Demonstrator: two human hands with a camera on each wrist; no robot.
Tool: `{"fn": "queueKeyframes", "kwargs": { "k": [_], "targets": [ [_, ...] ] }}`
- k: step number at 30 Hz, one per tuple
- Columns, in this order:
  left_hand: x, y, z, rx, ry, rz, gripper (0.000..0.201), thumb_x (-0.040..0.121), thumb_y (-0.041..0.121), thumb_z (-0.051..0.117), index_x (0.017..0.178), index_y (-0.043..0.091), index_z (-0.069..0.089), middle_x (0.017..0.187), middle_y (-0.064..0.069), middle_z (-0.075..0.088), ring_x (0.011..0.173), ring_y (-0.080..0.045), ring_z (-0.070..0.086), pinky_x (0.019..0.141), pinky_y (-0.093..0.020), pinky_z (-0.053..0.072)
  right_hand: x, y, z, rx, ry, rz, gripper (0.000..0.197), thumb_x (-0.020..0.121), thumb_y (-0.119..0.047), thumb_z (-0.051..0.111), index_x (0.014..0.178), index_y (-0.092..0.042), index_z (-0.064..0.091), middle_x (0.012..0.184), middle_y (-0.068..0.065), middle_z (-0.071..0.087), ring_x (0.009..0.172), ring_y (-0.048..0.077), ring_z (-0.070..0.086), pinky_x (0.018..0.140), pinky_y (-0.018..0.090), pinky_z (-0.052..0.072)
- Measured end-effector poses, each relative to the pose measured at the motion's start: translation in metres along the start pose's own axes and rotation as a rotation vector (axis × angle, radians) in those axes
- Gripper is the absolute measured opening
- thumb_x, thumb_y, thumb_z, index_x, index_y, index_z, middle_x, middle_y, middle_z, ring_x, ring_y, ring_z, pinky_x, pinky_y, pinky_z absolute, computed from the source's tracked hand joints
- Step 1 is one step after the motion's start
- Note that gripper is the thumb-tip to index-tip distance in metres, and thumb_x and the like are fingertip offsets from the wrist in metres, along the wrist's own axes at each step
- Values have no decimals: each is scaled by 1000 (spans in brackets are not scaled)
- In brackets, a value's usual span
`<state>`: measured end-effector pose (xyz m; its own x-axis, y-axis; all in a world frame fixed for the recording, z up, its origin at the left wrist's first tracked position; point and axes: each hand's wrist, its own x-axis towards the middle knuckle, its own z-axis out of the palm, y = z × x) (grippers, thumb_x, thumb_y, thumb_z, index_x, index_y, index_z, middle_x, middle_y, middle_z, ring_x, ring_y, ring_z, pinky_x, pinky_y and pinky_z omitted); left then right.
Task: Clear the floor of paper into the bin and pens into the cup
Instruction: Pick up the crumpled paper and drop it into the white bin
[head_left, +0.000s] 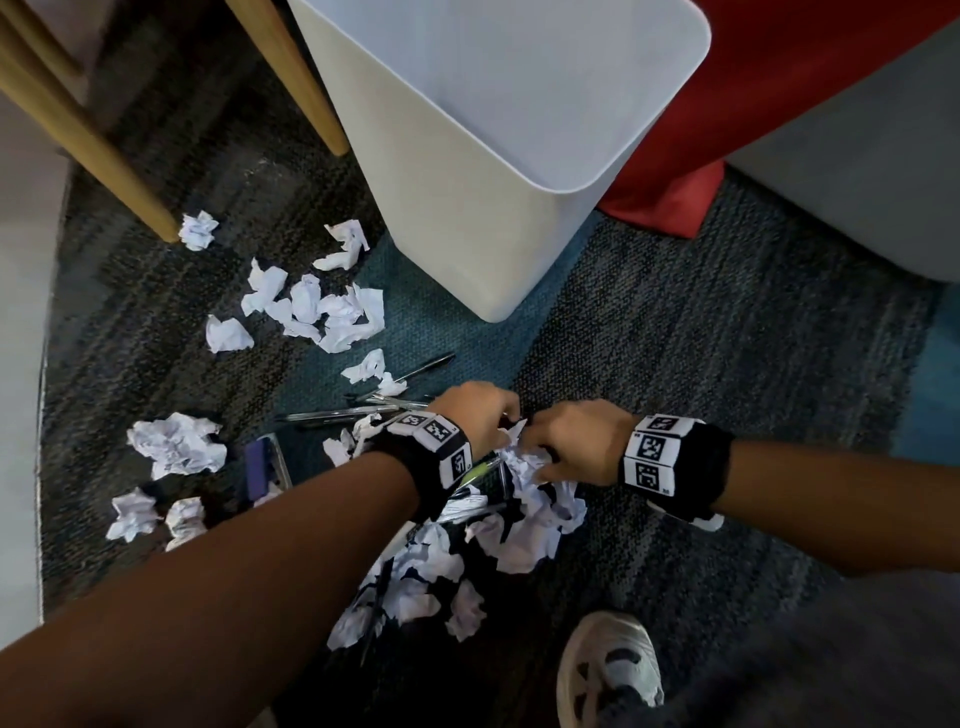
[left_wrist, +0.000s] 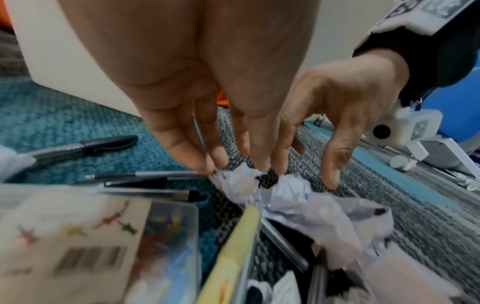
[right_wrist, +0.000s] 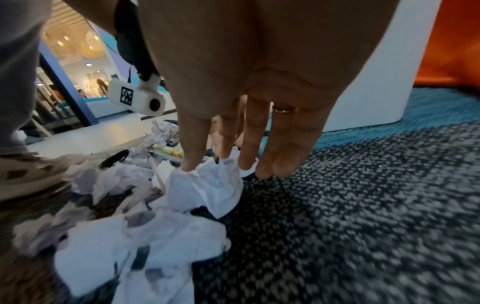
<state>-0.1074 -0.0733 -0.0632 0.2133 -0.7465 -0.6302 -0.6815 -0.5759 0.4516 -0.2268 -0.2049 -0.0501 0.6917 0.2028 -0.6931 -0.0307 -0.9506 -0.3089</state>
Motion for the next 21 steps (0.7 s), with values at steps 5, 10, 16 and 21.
{"fn": "queueKeyframes", "kwargs": {
  "k": [5,10,16,21],
  "targets": [
    [-1,4,19,43,-56,19,34,85,26,69,118,25,59,116,-9,57,108,-28,58,84,-32,45,0,7,16,-13,-42,-3,49,88,-49,61,132,-35,45,122,-2,54,108,26,58,75,37,51],
    [-2,3,22,-5,-25,-8,27,86,11,61,111,20,60,113,-11,58,103,-30,59,80,-30,42,-1,7,31,17,-48,34,45,91,-49,57,129,-25,47,119,1,57,106,27,58,77,39,51],
    [-3,-3,16,-114,69,-17,25,81,10,64,105,19,62,104,-4,53,97,-26,57,75,-25,38,-2,8,38,118,31,90,28,86,-47,57,100,-24,56,107,-2,59,97,24,58,74,35,49],
    [-5,-6,2,-206,163,-26,21,84,9,63,103,18,64,98,0,44,94,-25,56,76,-27,39,-9,18,21,169,193,125,27,83,-49,54,96,-25,55,101,-4,57,91,19,56,72,32,49]
  ]
}}
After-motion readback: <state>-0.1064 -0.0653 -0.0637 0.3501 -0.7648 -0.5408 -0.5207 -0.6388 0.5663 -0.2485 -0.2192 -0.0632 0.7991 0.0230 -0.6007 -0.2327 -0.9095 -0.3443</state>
